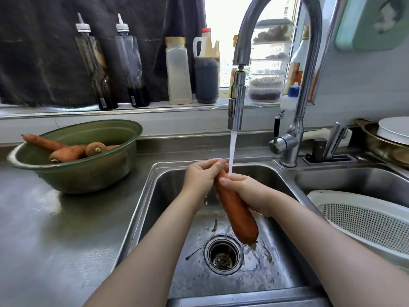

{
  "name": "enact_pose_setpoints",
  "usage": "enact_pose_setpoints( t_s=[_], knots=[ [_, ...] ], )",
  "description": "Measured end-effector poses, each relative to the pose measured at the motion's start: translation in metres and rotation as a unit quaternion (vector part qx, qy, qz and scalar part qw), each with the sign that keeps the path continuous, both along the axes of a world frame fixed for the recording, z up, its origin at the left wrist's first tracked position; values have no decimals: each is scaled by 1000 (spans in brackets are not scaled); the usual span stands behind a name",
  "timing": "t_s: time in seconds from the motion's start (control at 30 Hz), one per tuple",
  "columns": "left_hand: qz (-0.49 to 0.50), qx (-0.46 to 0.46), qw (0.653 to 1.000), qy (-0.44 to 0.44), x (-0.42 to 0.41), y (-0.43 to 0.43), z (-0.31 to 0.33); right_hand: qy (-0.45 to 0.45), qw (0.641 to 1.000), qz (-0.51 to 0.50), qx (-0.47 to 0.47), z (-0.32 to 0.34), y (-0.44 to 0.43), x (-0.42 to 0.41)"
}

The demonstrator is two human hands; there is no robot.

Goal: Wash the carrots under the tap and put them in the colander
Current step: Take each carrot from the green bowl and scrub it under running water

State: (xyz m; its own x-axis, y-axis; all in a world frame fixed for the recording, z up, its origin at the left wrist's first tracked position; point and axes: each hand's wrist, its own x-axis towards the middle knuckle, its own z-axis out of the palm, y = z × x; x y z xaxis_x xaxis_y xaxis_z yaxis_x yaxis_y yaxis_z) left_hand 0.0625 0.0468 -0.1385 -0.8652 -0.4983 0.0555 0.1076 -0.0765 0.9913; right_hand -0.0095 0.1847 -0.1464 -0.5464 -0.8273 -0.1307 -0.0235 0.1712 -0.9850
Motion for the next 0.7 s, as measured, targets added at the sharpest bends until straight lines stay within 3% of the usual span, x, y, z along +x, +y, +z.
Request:
enact_pose_setpoints(
  t_s=[0.2, 0.37, 0.5, 0.6, 0.7],
  knots=[
    [-132, -49, 990, -27, 2, -23, -7, 23, 996, -83, -11, 8, 1, 0],
    [-246, 16, 963, -108, 9, -25, -18, -119, 975, -140, -123, 12, -4, 3],
    [-339, 42, 927, -154, 17, -25, -18, -226, 945, -109, -211, 12, -5, -1],
    [-334, 4, 928, -169, 21, -25, -16, -236, 939, -100, -227, 10, -3, -4],
    [-272, -69, 944, -175, 22, -30, -16, -164, 960, -106, -202, 9, -8, -4]
  ],
)
